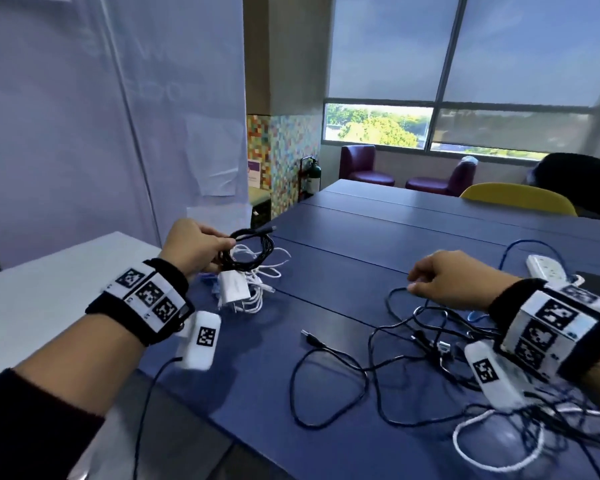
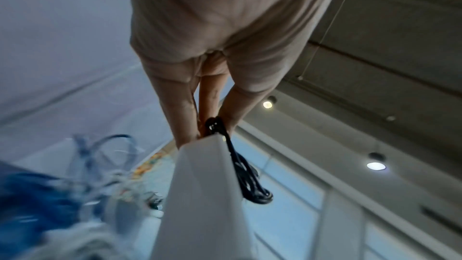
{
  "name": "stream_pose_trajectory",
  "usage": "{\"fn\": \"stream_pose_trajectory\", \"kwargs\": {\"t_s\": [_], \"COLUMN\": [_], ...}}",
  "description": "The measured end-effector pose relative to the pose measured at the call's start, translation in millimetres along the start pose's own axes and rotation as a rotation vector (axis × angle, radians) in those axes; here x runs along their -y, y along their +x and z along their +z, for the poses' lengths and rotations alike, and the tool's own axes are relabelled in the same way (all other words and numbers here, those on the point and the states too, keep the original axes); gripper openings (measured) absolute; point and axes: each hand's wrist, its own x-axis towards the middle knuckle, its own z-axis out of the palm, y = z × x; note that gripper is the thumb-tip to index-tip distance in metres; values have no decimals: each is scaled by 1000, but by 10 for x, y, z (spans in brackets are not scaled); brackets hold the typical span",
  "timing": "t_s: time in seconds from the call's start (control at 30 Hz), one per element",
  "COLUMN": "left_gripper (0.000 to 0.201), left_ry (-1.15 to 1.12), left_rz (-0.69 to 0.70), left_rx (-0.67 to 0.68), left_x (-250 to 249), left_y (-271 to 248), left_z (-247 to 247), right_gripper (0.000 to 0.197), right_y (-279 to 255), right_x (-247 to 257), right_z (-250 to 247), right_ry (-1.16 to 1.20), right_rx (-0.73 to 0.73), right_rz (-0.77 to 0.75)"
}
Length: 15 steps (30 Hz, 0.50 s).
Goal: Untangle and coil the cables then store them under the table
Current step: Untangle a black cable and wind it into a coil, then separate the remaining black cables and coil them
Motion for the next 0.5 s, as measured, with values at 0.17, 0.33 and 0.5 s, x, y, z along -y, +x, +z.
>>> {"fn": "stream_pose_trajectory", "kwargs": {"t_s": [0.17, 0.33, 0.5], "left_gripper": [14, 14, 21], "left_ry": [33, 81, 289], "left_rz": [-122, -219, -205], "left_rx": [-41, -47, -2], "left_x": [390, 699, 703], "left_y": [79, 182, 253], "left_z": [-146, -185, -167], "right_gripper": [39, 32, 26], "right_y": [257, 320, 369], "right_x": [62, 44, 1], "right_z": [236, 414, 543], "right_ry": [-147, -134, -148], "right_rx": [100, 128, 121], "right_rz": [92, 156, 209]}}
